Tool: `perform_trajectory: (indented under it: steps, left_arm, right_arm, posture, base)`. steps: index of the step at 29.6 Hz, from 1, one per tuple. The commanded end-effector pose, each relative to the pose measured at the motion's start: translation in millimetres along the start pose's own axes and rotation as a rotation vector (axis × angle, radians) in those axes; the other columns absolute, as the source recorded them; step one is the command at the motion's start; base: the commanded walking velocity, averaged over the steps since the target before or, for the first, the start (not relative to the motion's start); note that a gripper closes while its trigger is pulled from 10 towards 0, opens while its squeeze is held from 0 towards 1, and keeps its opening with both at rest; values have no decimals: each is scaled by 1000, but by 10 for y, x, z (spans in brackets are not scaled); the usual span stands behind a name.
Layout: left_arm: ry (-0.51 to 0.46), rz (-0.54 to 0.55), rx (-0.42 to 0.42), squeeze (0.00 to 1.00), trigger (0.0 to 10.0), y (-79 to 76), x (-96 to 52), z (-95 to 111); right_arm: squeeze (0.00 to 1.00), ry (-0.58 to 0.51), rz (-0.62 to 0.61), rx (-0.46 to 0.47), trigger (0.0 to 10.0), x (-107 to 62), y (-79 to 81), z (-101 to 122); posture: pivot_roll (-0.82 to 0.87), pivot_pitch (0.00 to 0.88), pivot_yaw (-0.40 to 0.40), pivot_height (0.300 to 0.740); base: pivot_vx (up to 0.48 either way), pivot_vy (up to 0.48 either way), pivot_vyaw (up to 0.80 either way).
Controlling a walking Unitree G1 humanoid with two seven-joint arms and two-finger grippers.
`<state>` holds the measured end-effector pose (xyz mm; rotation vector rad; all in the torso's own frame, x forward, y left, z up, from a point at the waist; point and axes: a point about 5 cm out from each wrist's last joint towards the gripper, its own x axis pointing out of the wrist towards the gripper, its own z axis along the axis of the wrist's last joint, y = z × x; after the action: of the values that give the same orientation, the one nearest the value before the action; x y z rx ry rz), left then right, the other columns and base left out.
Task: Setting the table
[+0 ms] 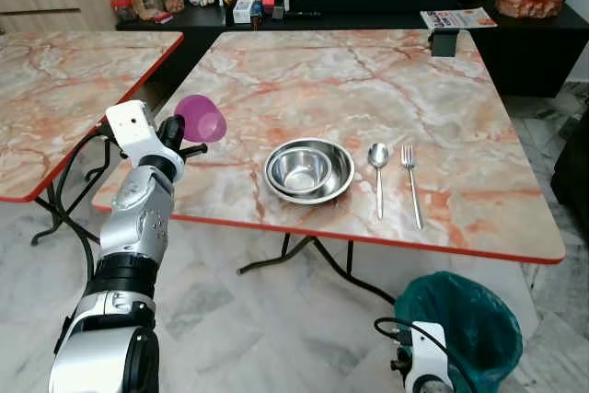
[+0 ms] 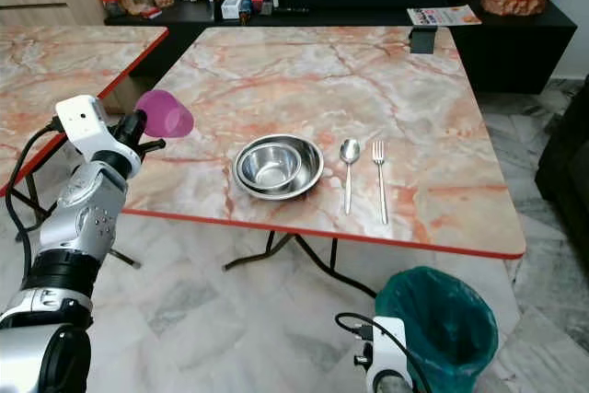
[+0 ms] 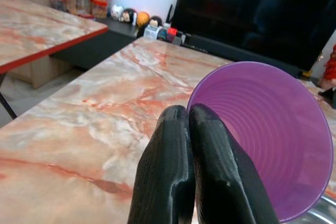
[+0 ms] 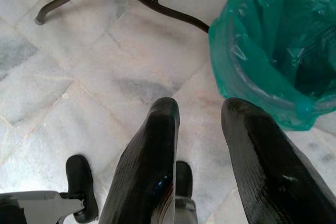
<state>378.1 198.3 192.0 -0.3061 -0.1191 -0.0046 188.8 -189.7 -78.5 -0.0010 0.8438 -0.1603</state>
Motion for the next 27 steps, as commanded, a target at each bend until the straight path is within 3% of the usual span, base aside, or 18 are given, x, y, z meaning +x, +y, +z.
perform_trajectory:
  steps: [1,17,27]
  left_arm:
    - [-5,-12,-2,0,10000,-32,28,54]
    - [-13,-32,5,0,10000,-36,34,112]
    - [33,-68,9,0,10000,32,1,121]
  right_arm:
    - [0,4,-1,5,10000,-2,26,-8]
    - [0,9,-10,2,10000,-7,24,-29]
    - [0,20,-18,10,10000,-23,26,-82]
  posture:
    - [-19,13,94,740]
    - [-19,12,99,740]
    - [-20,23,118,740]
  base:
    - [352,0,0]
    - [349,0,0]
    - [0,0,0]
